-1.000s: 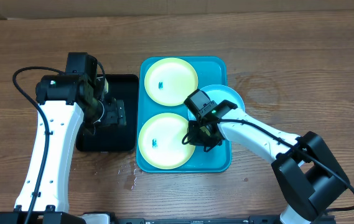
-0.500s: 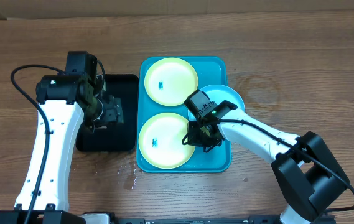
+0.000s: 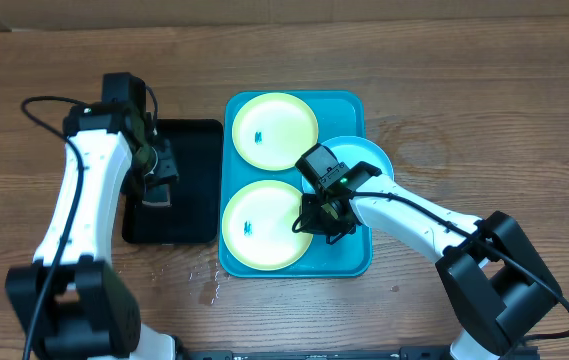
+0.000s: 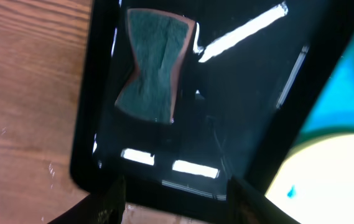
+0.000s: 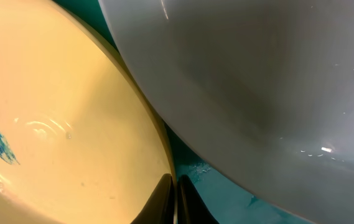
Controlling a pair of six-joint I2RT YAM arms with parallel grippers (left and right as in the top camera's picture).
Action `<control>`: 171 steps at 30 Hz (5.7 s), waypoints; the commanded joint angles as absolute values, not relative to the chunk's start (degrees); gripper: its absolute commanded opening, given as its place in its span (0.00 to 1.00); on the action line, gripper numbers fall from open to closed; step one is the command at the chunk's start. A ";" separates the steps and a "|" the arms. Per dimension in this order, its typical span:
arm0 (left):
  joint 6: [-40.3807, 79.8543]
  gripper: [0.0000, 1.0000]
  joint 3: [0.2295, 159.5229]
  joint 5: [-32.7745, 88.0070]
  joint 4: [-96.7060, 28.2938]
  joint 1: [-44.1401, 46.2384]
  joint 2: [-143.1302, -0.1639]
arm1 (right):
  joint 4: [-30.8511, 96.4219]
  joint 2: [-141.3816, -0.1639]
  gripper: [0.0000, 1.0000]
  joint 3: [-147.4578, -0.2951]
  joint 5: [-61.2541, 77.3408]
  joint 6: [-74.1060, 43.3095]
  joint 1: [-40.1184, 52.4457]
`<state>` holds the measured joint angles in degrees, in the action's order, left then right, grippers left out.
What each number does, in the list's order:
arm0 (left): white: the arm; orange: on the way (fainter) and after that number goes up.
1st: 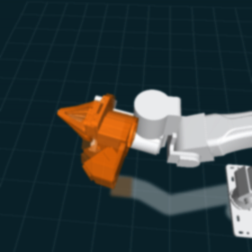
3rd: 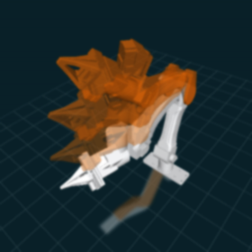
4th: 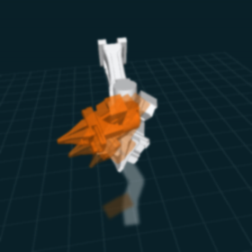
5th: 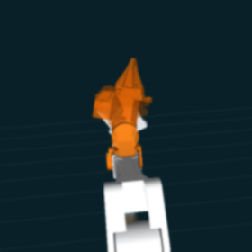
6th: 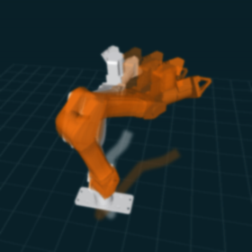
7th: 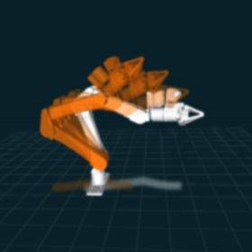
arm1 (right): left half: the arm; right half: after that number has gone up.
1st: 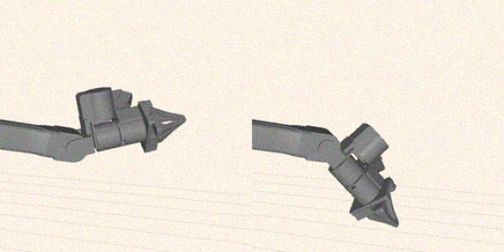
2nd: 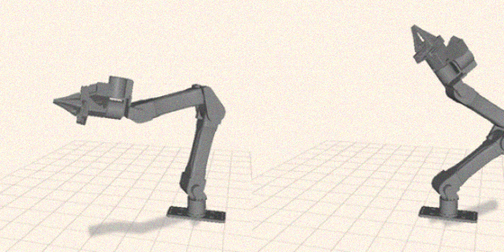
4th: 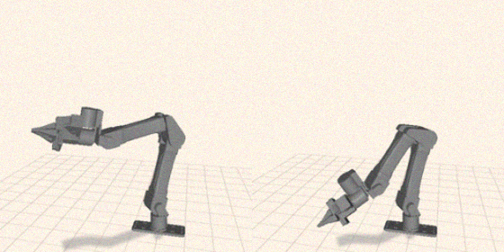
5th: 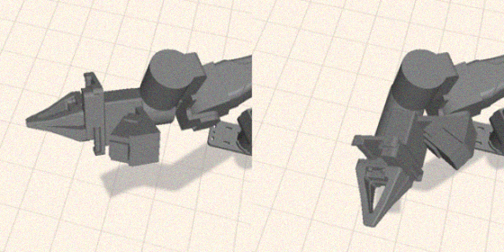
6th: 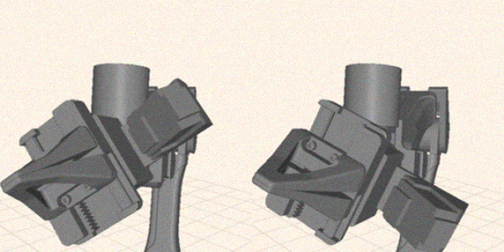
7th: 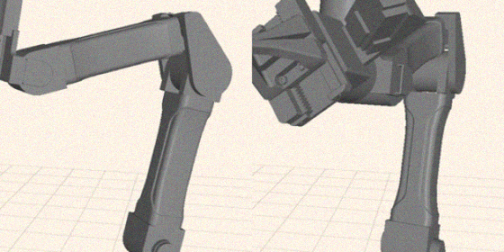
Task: Clean dirty plates on tray and stack at the side
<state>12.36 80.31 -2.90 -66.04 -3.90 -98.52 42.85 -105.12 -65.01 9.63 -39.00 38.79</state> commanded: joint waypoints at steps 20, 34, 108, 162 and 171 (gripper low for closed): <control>7.20 0.36 80.71 -3.66 -57.01 -7.44 -111.28 | 42.24 -105.58 0.11 -64.49 9.04 -39.24 39.20; 4.62 0.31 80.71 -3.60 -55.05 -7.49 -115.96 | 42.26 -105.58 0.11 -64.49 9.06 -39.24 39.20; -0.45 0.05 88.01 6.44 -57.32 -8.14 -104.71 | 42.68 -105.58 0.05 -64.49 9.04 -39.22 39.20; 3.01 0.04 84.53 4.51 -54.30 -6.72 -100.18 | 40.95 -105.58 0.04 -64.49 7.51 -40.29 39.20; 3.60 0.04 87.53 11.00 -56.14 -5.67 -100.12 | 41.47 -105.58 0.04 -64.49 7.57 -42.22 39.20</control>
<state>2.81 85.19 7.40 -55.48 -7.01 -100.09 41.43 -105.19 -64.77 8.56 -40.93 38.79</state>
